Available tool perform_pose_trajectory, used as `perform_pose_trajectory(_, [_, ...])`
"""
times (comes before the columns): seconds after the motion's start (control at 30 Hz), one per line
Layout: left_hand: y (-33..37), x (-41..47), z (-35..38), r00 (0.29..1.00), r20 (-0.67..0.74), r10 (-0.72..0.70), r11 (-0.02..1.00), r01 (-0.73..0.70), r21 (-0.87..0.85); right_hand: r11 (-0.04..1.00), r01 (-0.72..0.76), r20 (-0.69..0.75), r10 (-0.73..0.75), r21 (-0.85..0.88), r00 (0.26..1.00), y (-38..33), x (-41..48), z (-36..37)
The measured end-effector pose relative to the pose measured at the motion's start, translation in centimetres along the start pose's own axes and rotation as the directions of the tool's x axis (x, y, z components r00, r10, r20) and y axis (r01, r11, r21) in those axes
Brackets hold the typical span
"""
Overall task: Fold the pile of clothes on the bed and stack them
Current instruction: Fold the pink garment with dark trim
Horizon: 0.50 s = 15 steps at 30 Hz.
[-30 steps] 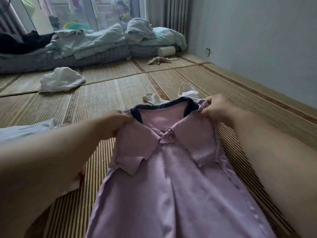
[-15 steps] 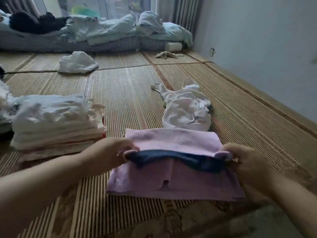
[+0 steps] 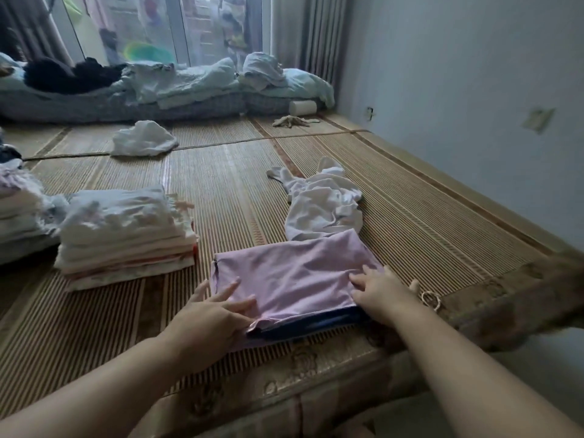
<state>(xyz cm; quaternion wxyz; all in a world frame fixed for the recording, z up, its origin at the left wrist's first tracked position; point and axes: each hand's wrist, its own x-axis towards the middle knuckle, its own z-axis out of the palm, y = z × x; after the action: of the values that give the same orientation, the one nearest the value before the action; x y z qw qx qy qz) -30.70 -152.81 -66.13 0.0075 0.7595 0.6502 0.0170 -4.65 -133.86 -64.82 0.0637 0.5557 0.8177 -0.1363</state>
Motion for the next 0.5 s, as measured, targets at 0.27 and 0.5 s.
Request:
perform_pose_trajectory(0.27, [10.3,1.2,-0.8,0.965,0.214,0.154,0.961,-0.096,-0.258,0.986,0.11,-0.249,-0.138,-0.124,0.959,0.2,-0.9,-1.6])
perform_pose_trajectory(0.5, [0.8,-1.1,-0.9,0.953,0.303,-0.007,0.994,0.04,-0.103,0.691,0.721,-0.108,-0.714,0.053,0.692,-2.9,-12.1,5.0])
